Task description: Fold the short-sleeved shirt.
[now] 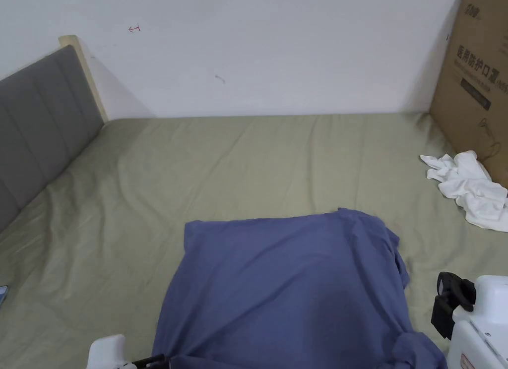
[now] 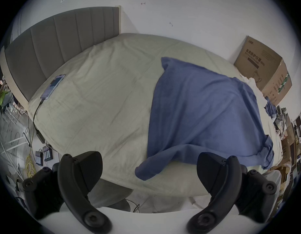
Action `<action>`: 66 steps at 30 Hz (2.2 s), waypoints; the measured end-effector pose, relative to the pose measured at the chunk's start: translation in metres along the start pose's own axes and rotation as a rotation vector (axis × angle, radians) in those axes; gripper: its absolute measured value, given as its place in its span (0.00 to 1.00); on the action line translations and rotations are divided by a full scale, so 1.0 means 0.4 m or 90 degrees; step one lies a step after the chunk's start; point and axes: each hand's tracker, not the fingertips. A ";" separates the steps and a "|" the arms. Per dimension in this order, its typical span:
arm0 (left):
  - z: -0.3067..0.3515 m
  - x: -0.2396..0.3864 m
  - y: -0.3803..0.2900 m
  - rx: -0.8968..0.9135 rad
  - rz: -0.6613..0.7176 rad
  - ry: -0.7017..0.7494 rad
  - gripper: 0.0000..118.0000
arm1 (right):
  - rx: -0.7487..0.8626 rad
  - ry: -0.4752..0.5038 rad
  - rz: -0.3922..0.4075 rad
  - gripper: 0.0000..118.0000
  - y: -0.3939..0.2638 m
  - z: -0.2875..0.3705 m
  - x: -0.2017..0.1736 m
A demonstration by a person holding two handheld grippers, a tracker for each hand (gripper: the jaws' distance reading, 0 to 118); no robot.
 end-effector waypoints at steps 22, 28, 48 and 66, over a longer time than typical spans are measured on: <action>-0.002 0.028 0.014 -0.014 -0.009 -0.074 0.12 | -0.366 -0.069 -0.016 0.95 -0.335 -0.132 0.079; 0.010 0.039 0.026 -0.002 -0.008 -0.078 0.12 | -0.381 -0.039 -0.041 0.47 -0.355 -0.153 0.082; -0.002 0.046 0.216 0.051 0.012 -0.100 0.12 | -0.178 0.016 -0.005 0.08 -0.067 -0.233 0.053; -0.361 0.136 0.375 -0.056 -0.034 -0.032 0.12 | -0.325 -0.006 0.055 0.08 -0.143 -0.649 0.060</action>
